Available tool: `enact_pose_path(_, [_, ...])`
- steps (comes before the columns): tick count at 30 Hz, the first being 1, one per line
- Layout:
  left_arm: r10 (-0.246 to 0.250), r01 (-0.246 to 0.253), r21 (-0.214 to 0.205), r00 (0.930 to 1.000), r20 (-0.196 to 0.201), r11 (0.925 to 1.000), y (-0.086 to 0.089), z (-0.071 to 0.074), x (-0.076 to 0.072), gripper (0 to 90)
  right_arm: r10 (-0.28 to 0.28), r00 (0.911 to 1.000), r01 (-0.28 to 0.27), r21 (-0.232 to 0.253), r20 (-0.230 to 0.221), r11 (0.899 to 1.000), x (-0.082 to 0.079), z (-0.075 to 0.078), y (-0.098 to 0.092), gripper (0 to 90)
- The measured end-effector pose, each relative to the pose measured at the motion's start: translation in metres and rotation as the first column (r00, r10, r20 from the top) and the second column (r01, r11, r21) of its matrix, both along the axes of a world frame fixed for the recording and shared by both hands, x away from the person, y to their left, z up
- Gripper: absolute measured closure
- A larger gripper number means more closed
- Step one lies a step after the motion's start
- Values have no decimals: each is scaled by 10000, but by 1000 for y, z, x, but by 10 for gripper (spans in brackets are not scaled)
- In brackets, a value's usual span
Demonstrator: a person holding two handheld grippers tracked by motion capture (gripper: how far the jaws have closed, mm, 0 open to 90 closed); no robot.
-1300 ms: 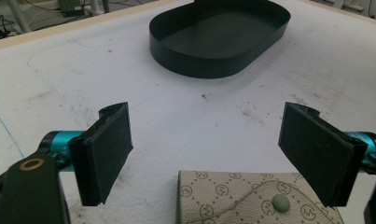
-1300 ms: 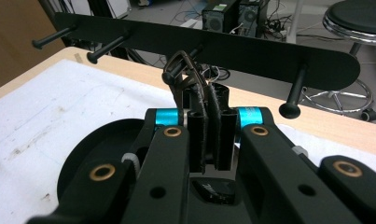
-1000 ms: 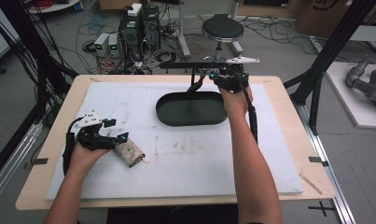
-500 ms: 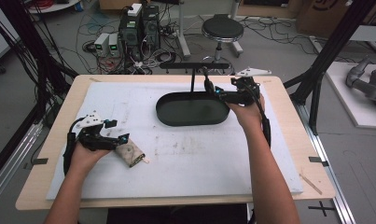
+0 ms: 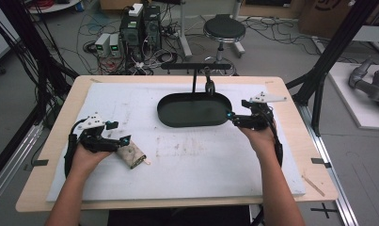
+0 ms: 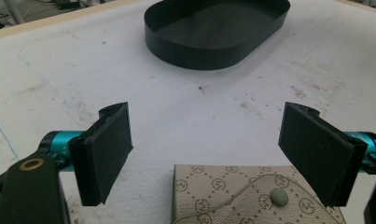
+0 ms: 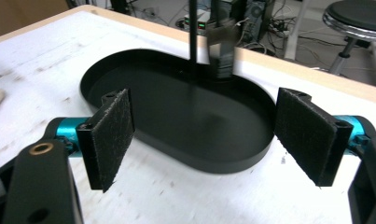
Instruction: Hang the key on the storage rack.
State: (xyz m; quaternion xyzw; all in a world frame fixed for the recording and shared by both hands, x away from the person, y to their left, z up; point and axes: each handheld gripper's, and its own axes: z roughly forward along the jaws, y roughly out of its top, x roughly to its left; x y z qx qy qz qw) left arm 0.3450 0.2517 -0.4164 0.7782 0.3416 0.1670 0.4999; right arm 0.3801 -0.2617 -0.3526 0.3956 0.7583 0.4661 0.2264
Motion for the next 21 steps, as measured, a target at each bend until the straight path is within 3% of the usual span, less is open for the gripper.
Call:
enact_pose_path(9, [-67,67,14,9999,94,10000,-2,0,-1,172,74,10000,-74,116,44,9999,-28,-33,-4,192])
enact_pose_path(16, [-83,84,-73,9998,194,9999,-1,1,0,172,-10,9999,10,45,-110,10000,-30,-47,-6,185])
enact_pose_path(21, [-141,143,-124,9998,169,9998,-2,0,1,171,-300,9994,305,275,-159,9992,-31,-51,-13,184])
